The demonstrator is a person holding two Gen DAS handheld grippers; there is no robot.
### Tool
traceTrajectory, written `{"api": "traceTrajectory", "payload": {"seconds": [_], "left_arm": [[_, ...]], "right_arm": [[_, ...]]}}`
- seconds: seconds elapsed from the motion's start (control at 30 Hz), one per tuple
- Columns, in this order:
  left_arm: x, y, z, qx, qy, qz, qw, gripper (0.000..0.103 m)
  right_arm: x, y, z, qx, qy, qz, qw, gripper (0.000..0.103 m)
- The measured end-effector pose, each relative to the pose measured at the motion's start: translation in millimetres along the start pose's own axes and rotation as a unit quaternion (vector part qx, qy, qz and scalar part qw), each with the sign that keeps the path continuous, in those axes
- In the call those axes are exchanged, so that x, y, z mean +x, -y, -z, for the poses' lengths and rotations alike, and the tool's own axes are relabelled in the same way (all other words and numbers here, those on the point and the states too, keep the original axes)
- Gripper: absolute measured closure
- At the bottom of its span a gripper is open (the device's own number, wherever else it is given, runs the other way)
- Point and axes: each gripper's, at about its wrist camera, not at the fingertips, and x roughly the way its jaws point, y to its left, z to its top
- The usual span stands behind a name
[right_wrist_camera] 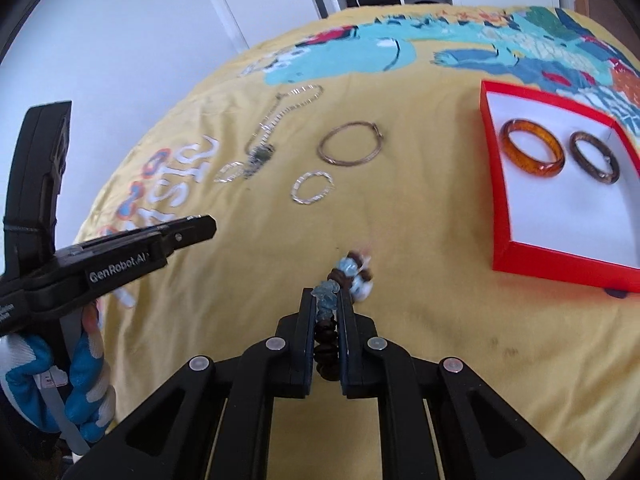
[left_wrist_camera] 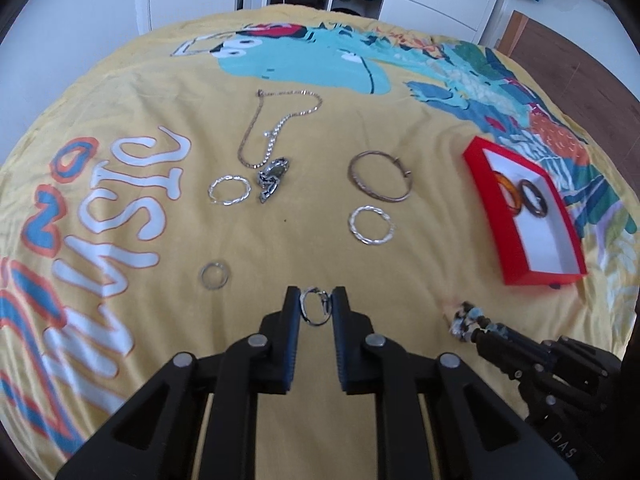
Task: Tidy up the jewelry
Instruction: 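Carry ring and beaded bracelet into the red box and open both tools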
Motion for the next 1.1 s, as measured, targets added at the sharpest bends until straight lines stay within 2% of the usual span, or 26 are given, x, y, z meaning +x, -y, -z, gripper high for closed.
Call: {"api": "traceTrajectory", "payload": {"seconds": [0.33,0.63,0.87,1.1], "left_arm": [[-65,14,20,-0.004,0.029,0.004,0.9996,0.089],[-97,42,21,0.005,0.049,0.015,0.9987,0.089],[-103,78,-1,0.026,0.063,0.033,0.9972,0.089],[-82,122,-32,0.055,0.064,0.052,0.9951,0.089]], "right_arm": [[-76,-7,3,-0.012,0.054,-0.001,0.998,0.093],[-135,15,-9,0.002,0.116,0.018,0.993,0.093],[-167,50,-29,0.015,0.156,0.042,0.987,0.093],[-178,95,-57,0.029,0.181,0.069,0.981,0.093]]}}
